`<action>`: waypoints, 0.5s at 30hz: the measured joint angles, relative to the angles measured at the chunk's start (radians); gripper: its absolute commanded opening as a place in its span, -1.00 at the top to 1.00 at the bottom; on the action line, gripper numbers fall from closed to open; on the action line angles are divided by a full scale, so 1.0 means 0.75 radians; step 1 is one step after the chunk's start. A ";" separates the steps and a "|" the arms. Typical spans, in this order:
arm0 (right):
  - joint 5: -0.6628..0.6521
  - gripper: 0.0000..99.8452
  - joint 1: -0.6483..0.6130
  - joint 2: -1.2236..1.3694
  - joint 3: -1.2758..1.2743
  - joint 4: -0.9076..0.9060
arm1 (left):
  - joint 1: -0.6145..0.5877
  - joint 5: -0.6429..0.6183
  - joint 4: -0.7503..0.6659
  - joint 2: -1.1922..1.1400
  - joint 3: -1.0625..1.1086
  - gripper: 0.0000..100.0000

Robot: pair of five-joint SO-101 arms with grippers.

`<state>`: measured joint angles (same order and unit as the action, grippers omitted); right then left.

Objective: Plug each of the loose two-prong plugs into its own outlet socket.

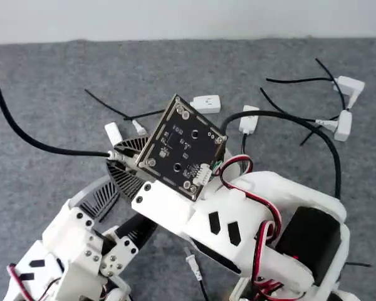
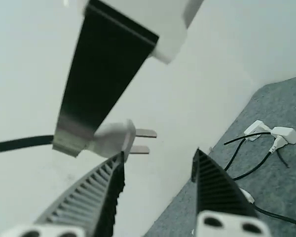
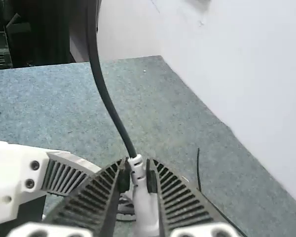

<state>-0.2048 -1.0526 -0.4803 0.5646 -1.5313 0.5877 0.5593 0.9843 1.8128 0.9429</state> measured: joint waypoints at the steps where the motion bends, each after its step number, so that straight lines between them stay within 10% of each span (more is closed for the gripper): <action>1: 0.000 0.98 0.000 -0.002 0.000 -0.002 | 0.004 0.000 -0.010 0.000 0.008 0.56; 15: 0.002 0.98 -0.031 -0.108 0.004 -0.145 | 0.012 0.000 -0.016 -0.002 0.098 0.57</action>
<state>-0.2033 -1.0756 -0.5616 0.5677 -1.6402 0.5969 0.5593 0.9720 1.8113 1.0165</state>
